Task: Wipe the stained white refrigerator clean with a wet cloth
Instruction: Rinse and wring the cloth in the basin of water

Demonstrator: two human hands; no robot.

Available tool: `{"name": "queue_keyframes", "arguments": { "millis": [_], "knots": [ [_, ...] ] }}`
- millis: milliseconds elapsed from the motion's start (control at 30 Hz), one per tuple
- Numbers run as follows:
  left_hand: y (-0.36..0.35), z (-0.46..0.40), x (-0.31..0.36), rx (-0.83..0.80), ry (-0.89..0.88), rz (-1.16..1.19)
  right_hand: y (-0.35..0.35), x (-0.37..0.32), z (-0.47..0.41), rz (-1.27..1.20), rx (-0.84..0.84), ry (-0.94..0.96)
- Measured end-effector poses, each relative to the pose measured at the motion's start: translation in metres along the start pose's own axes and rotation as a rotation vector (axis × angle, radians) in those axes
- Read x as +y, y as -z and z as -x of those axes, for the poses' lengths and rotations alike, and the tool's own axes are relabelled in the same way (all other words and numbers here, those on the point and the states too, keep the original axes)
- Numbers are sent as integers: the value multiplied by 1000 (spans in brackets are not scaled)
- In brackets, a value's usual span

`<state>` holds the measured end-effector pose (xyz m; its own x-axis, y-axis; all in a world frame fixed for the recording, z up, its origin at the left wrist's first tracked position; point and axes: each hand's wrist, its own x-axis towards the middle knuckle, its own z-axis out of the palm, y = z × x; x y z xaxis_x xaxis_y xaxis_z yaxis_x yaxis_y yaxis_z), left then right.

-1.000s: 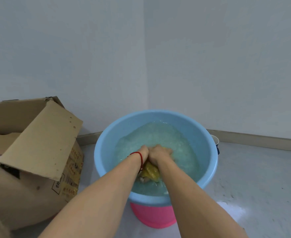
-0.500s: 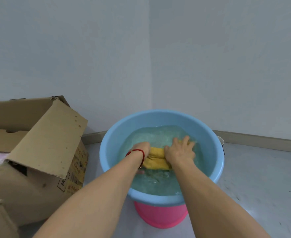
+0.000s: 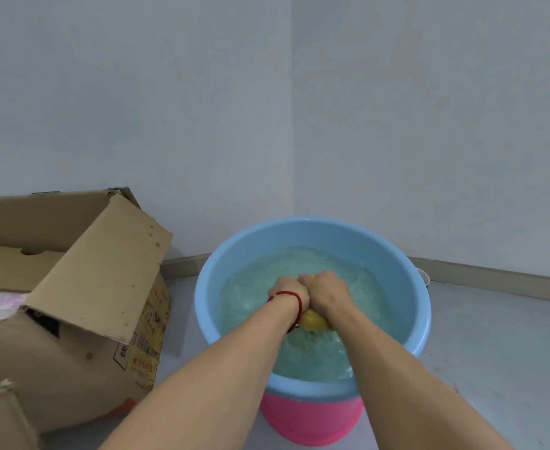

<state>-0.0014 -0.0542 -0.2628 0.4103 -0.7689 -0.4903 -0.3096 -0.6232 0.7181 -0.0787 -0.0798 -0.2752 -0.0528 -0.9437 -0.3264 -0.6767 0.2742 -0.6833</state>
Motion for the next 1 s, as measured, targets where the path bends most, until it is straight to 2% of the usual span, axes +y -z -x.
{"name": "queue_keyframes", "arguments": {
  "millis": [100, 167, 233, 300, 367, 433, 533, 633, 700, 767, 867, 933, 1000],
  "knots": [
    [17, 16, 17, 65, -112, -89, 15, -5, 1, 54, 98, 61],
    [29, 23, 32, 26, -176, -44, 35, -9, 5, 114, 90, 79],
    [45, 24, 51, -16, -235, 92, 59, -12, 7, 32, -75, 101],
    [62, 41, 74, -139, -278, 243, 86, -9, 16, -217, -302, 77],
    [73, 53, 93, -290, -320, 303, 111, 0, 23, -224, -363, 113],
    [78, 63, 104, -389, -394, 286, 128, 12, 25, -193, -402, 206],
    [82, 73, 110, -498, -442, 303, 128, 14, 32, -337, -638, 409],
    [92, 74, 116, -564, -417, 390, 115, 6, 38, -402, -537, 522],
    [104, 68, 111, -554, -354, 441, 114, -3, 38, -483, -402, 518],
    [115, 56, 100, -521, -256, 417, 118, -7, 35, -455, -276, 495],
    [124, 35, 74, -461, -177, 186, 121, -15, 34, -362, -162, 506],
    [120, 26, 58, -528, -197, 40, 118, -24, 38, -315, -124, 516],
    [112, 24, 46, -623, -290, -148, 114, -32, 39, -297, -127, 519]
  ]
}}
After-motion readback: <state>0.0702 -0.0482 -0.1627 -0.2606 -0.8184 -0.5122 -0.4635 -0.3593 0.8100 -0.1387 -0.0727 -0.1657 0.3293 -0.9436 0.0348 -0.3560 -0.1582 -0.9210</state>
